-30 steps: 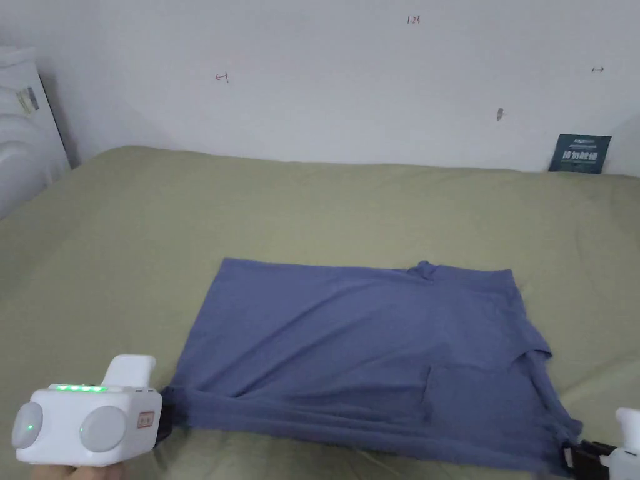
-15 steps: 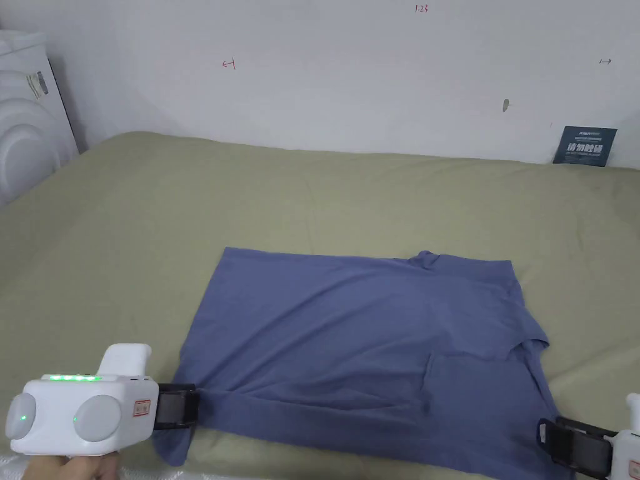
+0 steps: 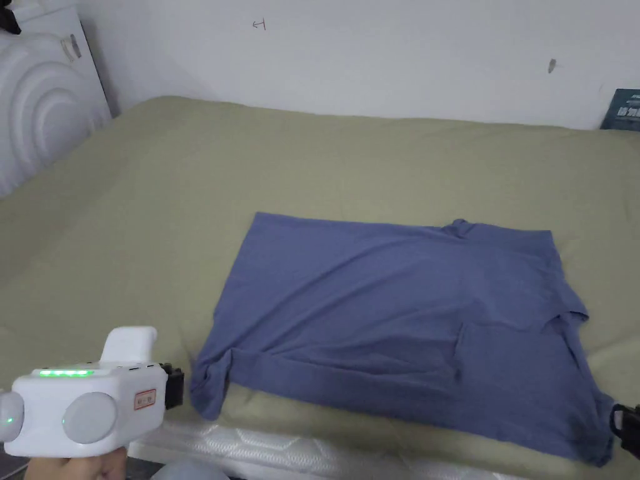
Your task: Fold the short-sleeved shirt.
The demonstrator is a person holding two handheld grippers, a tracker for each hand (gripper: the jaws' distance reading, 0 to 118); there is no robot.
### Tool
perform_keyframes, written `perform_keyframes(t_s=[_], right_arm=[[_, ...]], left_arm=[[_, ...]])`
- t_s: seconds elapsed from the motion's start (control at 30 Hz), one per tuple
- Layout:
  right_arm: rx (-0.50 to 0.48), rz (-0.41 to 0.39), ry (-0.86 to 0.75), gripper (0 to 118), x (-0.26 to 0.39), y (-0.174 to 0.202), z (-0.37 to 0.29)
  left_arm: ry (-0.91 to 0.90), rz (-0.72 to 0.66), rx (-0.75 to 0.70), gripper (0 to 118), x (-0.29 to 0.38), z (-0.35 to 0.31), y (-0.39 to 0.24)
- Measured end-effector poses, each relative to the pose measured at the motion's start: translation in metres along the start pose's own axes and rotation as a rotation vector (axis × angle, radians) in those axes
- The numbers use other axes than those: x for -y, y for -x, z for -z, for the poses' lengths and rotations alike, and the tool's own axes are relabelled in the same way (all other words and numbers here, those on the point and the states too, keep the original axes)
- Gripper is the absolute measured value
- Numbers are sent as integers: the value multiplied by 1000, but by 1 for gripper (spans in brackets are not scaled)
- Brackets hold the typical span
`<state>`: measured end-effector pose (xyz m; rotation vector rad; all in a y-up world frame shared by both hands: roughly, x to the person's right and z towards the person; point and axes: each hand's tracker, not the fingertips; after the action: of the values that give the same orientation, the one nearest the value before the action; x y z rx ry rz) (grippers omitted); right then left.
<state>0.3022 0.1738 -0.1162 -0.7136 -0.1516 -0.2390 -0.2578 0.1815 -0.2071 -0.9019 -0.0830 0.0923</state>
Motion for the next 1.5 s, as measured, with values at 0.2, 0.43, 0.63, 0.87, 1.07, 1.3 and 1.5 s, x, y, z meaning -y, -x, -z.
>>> perform_keyframes(t_s=[0.2, 0.43, 0.63, 0.87, 1.07, 1.3, 1.5], right_arm=[[8, -45, 21, 2, -1, 12, -1], [-2, -66, 56, 2, -9, 8, 14], [3, -65, 80, 23, -8, -6, 28], [-17, -100, 170, 111, 1, -11, 48], [22, -140, 200, 29, 16, -16, 67], [-32, -132, 168, 8, 7, -18, 46], [-55, -132, 104, 8, -23, -14, 30]], left_arm=[[101, 44, 3, 90, -5, 36, -2], [181, 108, -21, 92, -15, 82, -16], [177, 107, -12, 6, -18, 77, -18], [158, 103, -34, 6, -17, 65, -14], [159, 113, -39, 6, -18, 63, -18], [143, 134, -18, 6, -26, 52, -13], [98, 140, -3, 6, -47, 42, -13]])
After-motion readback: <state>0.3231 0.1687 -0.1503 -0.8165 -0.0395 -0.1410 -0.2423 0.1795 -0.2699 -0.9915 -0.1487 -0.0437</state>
